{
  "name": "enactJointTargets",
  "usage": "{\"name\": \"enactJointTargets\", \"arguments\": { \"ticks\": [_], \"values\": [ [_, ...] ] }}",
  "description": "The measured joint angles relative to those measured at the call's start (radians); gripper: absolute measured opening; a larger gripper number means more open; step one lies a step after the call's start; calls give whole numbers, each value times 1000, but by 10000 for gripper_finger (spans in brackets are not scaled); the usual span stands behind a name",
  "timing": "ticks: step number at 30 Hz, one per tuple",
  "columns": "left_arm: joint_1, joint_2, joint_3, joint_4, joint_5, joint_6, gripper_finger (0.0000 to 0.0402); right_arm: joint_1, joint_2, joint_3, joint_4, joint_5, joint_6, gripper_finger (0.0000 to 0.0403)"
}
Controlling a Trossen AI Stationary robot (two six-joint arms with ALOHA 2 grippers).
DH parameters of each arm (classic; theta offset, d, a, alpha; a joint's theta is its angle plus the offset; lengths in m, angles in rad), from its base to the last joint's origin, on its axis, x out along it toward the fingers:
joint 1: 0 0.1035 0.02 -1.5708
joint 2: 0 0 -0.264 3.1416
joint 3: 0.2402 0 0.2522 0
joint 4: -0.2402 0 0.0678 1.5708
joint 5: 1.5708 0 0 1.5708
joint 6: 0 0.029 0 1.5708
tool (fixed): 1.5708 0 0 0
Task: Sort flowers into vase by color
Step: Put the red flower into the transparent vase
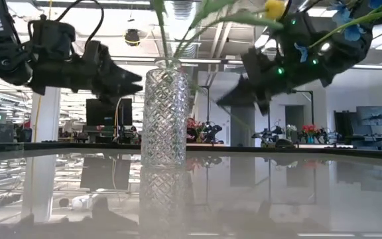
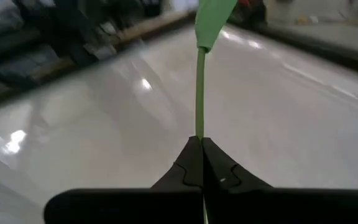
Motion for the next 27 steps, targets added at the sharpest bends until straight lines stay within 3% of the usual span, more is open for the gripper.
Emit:
{"name": "enactJointTargets", "arguments": {
  "ticks": [4,12,19,27],
  "values": [
    [-39,5,60,3,-21,-12,167,10,-1,36,107,-7,3,16],
    [-106,104,239,-32,-54,-13,167,52,-2,165,128,-35,-53,16],
    [-128,176,370,-27,-15,-23,167,75,-2,207,104,-37,-102,16],
    [-136,193,436,-53,24,-38,167,77,-2,208,99,-37,-106,16]
  ]
}}
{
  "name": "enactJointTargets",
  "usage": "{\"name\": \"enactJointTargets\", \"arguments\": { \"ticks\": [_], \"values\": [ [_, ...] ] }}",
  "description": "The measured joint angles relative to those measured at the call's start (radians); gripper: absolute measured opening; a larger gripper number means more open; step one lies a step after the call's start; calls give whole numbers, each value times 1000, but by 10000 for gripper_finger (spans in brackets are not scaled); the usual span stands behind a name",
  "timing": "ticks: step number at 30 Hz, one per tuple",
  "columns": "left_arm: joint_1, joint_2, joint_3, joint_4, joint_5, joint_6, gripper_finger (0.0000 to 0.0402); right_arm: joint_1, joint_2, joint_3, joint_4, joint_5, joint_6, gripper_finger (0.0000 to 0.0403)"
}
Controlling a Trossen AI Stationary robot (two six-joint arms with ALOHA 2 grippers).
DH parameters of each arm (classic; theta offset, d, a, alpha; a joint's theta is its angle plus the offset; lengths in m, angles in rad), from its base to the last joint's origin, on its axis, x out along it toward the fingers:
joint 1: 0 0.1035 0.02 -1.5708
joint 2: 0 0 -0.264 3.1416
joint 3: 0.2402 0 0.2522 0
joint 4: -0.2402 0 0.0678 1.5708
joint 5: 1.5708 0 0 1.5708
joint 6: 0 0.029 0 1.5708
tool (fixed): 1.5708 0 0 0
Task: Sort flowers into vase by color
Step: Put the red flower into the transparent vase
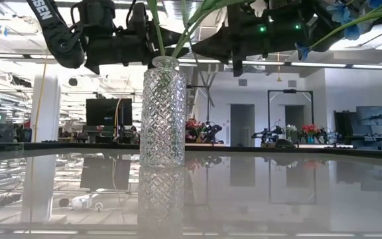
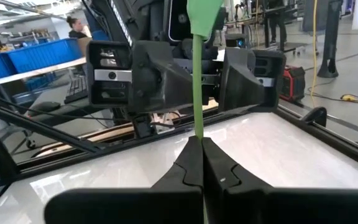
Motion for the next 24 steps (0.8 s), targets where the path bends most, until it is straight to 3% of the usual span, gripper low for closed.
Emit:
{"name": "enactJointTargets", "arguments": {
  "ticks": [14,24],
  "values": [
    [0,0,4,-49,47,26,167,4,0,1,-2,0,-16,16],
    [-1,0,5,43,45,4,167,-3,0,1,2,8,-15,16]
  ]
}}
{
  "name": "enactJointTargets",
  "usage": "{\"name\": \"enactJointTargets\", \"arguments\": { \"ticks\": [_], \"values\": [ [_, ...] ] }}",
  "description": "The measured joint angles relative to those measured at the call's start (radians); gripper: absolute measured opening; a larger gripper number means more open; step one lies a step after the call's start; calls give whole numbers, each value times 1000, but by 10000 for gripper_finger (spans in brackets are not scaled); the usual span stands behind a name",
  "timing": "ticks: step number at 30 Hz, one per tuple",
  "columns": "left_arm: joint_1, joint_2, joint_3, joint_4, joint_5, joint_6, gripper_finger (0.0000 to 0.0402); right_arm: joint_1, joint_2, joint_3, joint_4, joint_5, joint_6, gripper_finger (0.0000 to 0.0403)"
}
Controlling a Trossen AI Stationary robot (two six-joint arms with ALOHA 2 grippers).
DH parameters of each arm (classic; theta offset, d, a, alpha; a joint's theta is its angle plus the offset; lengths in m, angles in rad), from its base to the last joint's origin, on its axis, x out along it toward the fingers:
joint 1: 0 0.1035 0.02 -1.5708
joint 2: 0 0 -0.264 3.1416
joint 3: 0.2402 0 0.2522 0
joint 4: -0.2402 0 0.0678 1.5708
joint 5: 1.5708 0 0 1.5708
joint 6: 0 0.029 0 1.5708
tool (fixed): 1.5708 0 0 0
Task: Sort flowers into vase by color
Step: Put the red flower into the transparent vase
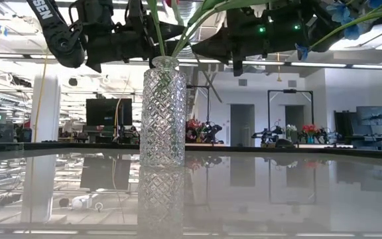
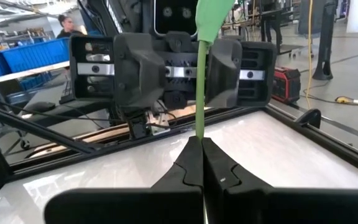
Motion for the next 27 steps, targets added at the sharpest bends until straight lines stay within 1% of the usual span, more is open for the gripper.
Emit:
{"name": "enactJointTargets", "arguments": {
  "ticks": [5,17,21,24,27],
  "values": [
    [0,0,4,-7,-2,0,167,0,0,0,28,0,0,16],
    [0,0,4,9,-9,-3,167,0,0,0,27,0,20,16],
    [0,0,27,11,5,-10,166,0,0,0,27,0,21,16],
    [-1,0,55,-31,17,-9,155,0,0,0,28,0,21,16],
    [-1,0,67,-65,38,-6,127,0,0,0,30,1,21,16]
  ]
}}
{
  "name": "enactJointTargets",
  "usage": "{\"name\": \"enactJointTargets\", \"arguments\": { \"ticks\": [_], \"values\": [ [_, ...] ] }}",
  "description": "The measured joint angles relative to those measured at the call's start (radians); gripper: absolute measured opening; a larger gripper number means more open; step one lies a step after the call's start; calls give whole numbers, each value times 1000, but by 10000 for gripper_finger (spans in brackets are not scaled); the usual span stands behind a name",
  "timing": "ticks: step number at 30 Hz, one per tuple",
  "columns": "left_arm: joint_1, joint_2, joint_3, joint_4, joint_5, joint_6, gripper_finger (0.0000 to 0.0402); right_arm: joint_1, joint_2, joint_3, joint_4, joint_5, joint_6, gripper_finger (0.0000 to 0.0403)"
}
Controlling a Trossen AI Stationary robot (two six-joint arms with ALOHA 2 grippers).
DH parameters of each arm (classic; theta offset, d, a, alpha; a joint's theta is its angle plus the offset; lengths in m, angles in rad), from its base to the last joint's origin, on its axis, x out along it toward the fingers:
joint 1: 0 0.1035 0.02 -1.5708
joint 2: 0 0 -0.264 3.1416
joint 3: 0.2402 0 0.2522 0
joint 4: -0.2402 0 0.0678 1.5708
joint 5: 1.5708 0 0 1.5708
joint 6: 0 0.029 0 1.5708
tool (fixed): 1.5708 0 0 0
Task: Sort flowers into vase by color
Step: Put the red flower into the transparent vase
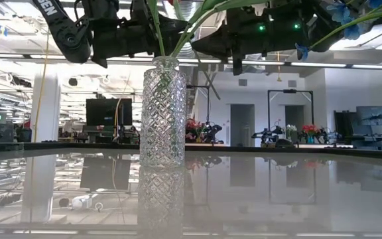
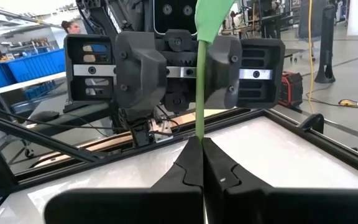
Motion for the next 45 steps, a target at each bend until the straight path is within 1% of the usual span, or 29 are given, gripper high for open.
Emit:
{"name": "enactJointTargets", "arguments": {
  "ticks": [7,9,11,15,18,20,23,25,26,29,31,33,36,40,42,45],
  "values": [
    [0,0,-6,6,4,3,46,1,0,0,19,0,-3,16],
    [0,0,-6,5,2,10,21,0,0,0,22,-5,-3,24],
    [0,0,-6,6,2,12,7,0,0,0,24,-8,-3,47],
    [4,0,-6,6,9,11,2,0,0,0,28,-8,-3,107],
    [26,-16,-6,-18,70,-10,1,0,0,0,34,-33,-4,157],
    [51,-54,-6,-57,125,-28,1,0,-6,0,21,-52,-17,190],
    [80,-162,-6,-188,201,-13,0,0,-39,0,-37,-58,-28,230],
    [88,-256,-6,-333,209,39,0,0,-73,0,-99,-63,-30,247],
    [89,-310,-6,-420,202,75,0,0,-91,0,-133,-64,-30,252],
    [80,-469,-6,-660,120,181,0,-7,-146,0,-229,-63,-43,258],
    [56,-555,-6,-806,74,224,0,-7,-179,0,-278,-60,-48,259],
    [14,-624,-6,-921,49,246,0,-7,-199,0,-315,-56,-49,259],
    [-68,-700,-6,-1047,16,276,0,-6,-209,0,-343,-56,-48,259],
    [-178,-790,-7,-1198,-60,311,0,3,-199,0,-359,-56,-48,260],
    [-232,-839,-7,-1225,-77,310,0,12,-197,0,-383,-56,-47,260],
    [-332,-874,-7,-1207,-77,311,0,21,-197,0,-396,-56,-48,260]
  ]
}}
